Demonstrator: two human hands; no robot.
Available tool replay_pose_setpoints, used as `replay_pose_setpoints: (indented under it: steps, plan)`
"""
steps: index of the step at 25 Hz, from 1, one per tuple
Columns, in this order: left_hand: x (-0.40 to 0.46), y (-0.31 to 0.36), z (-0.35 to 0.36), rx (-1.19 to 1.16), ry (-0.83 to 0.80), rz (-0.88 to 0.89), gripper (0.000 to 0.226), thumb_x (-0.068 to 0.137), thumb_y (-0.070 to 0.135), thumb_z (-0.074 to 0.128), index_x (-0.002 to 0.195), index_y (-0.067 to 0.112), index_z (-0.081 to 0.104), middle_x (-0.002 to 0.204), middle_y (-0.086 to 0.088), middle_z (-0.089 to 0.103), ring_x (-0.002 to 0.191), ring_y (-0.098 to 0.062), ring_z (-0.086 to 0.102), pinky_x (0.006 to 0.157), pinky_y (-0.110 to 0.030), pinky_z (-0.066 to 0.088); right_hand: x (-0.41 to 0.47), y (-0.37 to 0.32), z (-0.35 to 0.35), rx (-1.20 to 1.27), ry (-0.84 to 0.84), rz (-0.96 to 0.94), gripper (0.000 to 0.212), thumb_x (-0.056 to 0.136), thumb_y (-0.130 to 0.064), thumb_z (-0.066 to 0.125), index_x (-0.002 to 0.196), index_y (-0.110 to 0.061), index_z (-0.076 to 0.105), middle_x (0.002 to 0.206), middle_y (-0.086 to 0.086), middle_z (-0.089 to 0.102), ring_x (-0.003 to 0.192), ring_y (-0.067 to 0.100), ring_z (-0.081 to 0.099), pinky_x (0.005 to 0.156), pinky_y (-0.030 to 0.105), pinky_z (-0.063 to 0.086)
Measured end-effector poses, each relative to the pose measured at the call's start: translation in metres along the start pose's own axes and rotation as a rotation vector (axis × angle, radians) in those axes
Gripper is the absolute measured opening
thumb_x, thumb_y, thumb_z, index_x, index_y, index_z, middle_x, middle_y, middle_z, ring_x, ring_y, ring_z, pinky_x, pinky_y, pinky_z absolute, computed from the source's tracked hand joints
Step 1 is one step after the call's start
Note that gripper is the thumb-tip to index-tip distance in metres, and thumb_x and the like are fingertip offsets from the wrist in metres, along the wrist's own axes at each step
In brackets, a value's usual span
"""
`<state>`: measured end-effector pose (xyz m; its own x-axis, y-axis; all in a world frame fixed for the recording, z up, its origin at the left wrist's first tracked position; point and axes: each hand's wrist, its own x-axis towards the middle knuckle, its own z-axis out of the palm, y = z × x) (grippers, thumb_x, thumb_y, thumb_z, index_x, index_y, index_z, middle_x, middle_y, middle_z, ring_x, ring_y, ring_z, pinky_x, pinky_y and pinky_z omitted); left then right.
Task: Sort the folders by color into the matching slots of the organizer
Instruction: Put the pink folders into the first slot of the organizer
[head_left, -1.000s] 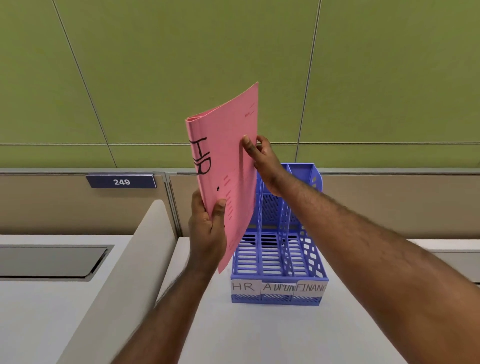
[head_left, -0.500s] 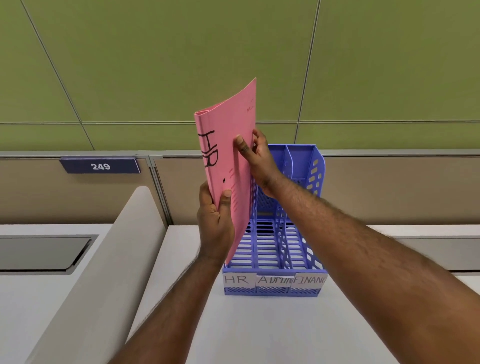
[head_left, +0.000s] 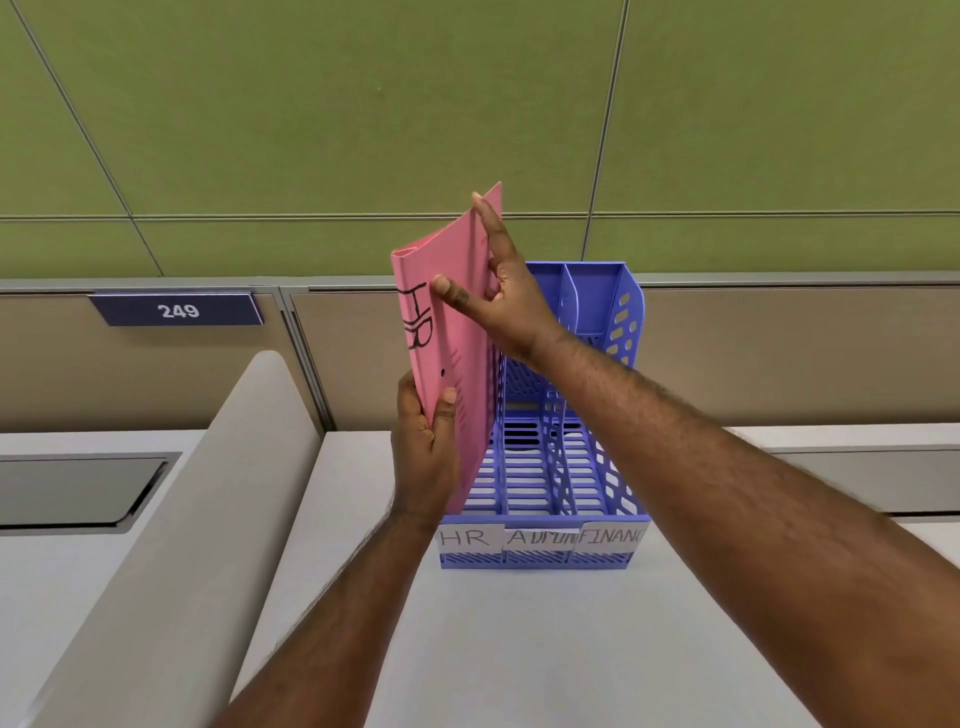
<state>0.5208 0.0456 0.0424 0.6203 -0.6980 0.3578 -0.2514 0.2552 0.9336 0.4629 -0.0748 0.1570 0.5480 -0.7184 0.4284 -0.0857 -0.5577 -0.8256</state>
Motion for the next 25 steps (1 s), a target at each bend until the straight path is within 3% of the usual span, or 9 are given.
replay_pose_setpoints:
  steps: [3,7,10,14,17,22,25]
  plan:
    - [-0.005,-0.006,-0.004,0.026,-0.027,-0.038,0.040,0.095,0.045,0.045,0.133,0.039,0.037,0.119,0.013,0.059,0.109,-0.006,0.062,0.083,-0.030,0.059,-0.001,-0.005,-0.007,-0.165,-0.072,-0.027,0.092,0.066,-0.073,0.061,0.145,-0.051,0.020,0.162,0.006,0.007,0.150,0.022,0.008,0.110,0.061,0.033]
    - [-0.015,-0.018,-0.008,0.055,-0.059,-0.093,0.039,0.094,0.044,0.048,0.131,0.038,0.039,0.109,0.025,0.059,0.098,0.007,0.064,0.070,-0.017,0.057,-0.016,0.005,-0.007,-0.218,-0.128,0.034,0.087,0.065,-0.069,0.067,0.142,-0.046,0.033,0.163,0.007,0.004,0.149,0.022,0.013,0.112,0.055,0.035]
    - [-0.023,-0.022,-0.011,0.063,-0.093,-0.116,0.040,0.090,0.049,0.047,0.128,0.040,0.037,0.108,0.025,0.058,0.095,0.014,0.062,0.061,-0.008,0.053,-0.026,0.013,-0.004,-0.250,-0.158,0.054,0.090,0.067,-0.067,0.069,0.144,-0.046,0.028,0.163,0.004,0.000,0.149,0.022,0.014,0.112,0.053,0.035]
    - [-0.025,-0.023,-0.012,0.099,-0.107,-0.140,0.042,0.095,0.040,0.047,0.134,0.030,0.038,0.106,0.022,0.059,0.090,0.012,0.065,0.059,-0.007,0.052,-0.036,0.014,-0.003,-0.268,-0.211,0.087,0.101,0.061,-0.074,0.065,0.145,-0.054,0.013,0.163,0.002,-0.005,0.150,0.023,0.010,0.113,0.056,0.031]
    - [-0.027,-0.024,-0.015,0.124,-0.105,-0.167,0.041,0.098,0.031,0.048,0.136,0.025,0.036,0.107,0.016,0.059,0.088,0.001,0.067,0.060,-0.009,0.053,-0.044,0.010,-0.003,-0.252,-0.223,0.106,0.104,0.059,-0.074,0.068,0.143,-0.057,0.010,0.163,-0.002,-0.008,0.150,0.021,0.010,0.114,0.055,0.030]
    - [-0.041,-0.016,-0.032,0.107,-0.145,-0.170,0.046,0.098,0.019,0.053,0.139,0.021,0.034,0.126,0.002,0.054,0.109,-0.016,0.061,0.078,-0.027,0.057,-0.083,0.004,-0.001,-0.244,-0.203,0.155,0.104,0.066,-0.064,0.072,0.147,-0.050,0.009,0.163,-0.006,-0.009,0.149,0.020,0.012,0.116,0.053,0.029]
    - [-0.057,-0.008,-0.053,0.161,-0.141,-0.186,0.054,0.091,0.008,0.061,0.138,0.014,0.035,0.138,-0.007,0.049,0.119,-0.024,0.054,0.093,-0.037,0.052,-0.132,0.000,0.001,-0.233,-0.154,0.212,0.098,0.073,-0.052,0.075,0.150,-0.041,0.015,0.163,-0.003,-0.004,0.148,0.020,0.017,0.116,0.050,0.030]
